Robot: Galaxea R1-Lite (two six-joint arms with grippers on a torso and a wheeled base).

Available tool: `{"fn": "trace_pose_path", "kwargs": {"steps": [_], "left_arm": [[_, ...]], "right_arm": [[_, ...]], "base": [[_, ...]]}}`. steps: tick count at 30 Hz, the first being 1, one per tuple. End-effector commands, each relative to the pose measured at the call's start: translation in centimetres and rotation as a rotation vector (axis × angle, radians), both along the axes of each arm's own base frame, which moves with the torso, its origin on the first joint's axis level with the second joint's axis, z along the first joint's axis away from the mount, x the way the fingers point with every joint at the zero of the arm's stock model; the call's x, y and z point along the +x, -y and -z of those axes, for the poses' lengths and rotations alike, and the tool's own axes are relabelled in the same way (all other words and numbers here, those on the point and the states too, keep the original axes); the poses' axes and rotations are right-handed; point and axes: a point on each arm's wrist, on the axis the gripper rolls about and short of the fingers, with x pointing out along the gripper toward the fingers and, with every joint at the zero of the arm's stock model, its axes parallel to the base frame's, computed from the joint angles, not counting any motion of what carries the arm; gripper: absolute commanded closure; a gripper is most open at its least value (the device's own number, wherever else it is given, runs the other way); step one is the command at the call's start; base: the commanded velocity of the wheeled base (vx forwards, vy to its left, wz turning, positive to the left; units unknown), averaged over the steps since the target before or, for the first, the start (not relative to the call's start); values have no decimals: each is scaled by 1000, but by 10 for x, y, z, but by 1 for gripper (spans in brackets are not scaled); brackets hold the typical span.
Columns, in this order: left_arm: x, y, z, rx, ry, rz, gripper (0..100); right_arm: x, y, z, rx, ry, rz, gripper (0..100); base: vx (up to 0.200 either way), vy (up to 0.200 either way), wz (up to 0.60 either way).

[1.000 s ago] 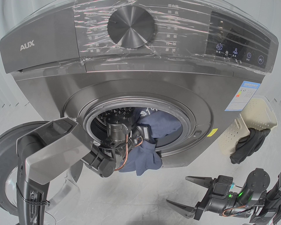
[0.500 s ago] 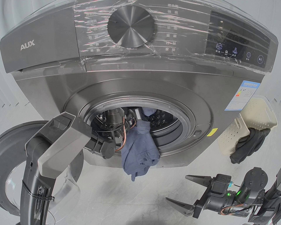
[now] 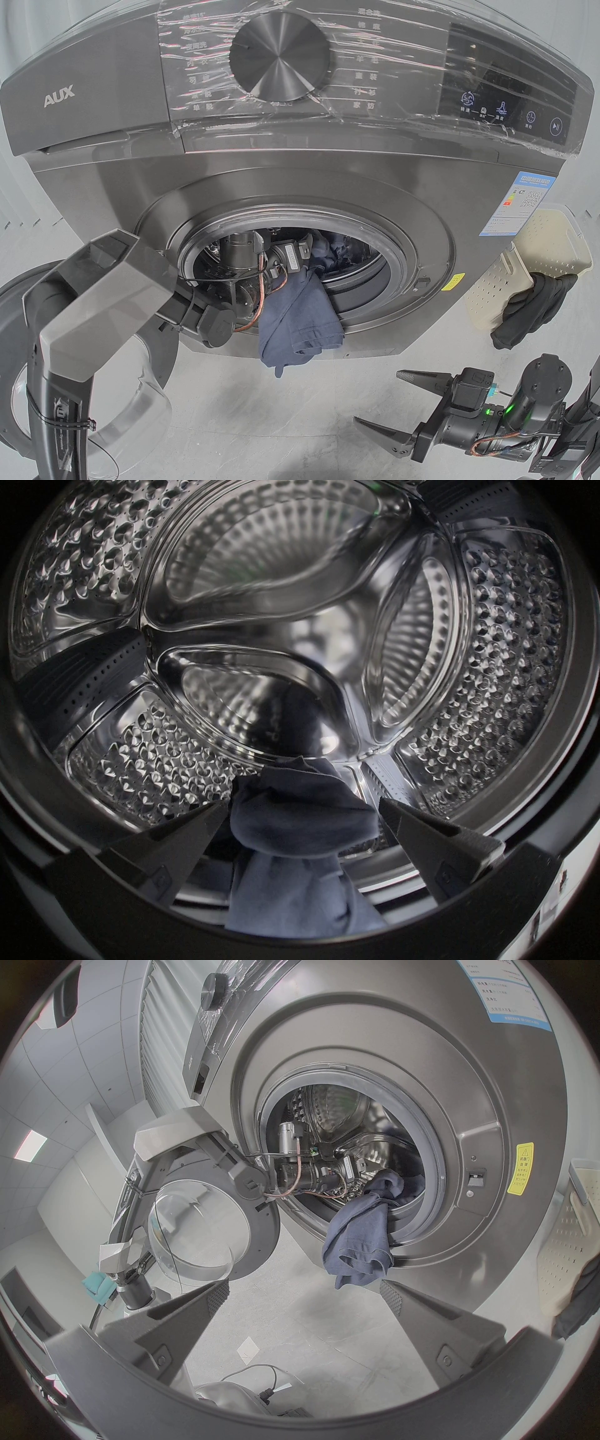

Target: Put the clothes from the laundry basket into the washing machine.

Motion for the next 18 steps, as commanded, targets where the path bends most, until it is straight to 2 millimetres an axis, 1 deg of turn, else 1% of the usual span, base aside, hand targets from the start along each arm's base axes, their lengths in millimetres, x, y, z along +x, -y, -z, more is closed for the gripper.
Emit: {"fn": "trace_pose_path", "kwargs": {"steps": [1, 3, 6, 9, 10, 12, 14, 18], "left_arm": [[-31, -1, -23, -4, -16, 45, 0], [-38, 1, -18, 13, -41, 60, 0], [-49, 5, 0, 54, -95, 90, 0], [-55, 4, 15, 107, -133, 114, 0], [-56, 3, 19, 125, -141, 120, 0], [-53, 0, 37, 175, -166, 132, 0], [-51, 0, 48, 209, -177, 136, 0], [-46, 3, 60, 233, -174, 139, 0]], "right_arm": [[0, -1, 0, 1, 0, -1, 0], [-1, -1, 0, -1, -1, -6, 0], [-2, -2, 1, -1, -4, -12, 0], [-2, -2, 0, 0, -3, -10, 0], [-2, -2, 0, 0, -3, -10, 0], [-2, -2, 1, -1, -4, -10, 0], [-2, -2, 1, -2, -7, -10, 0], [-2, -1, 1, -2, -4, -10, 0]], "base": [[0, 0, 0], [0, 0, 0], [0, 0, 0], [0, 0, 0], [0, 0, 0], [0, 0, 0], [0, 0, 0], [0, 0, 0]]}}
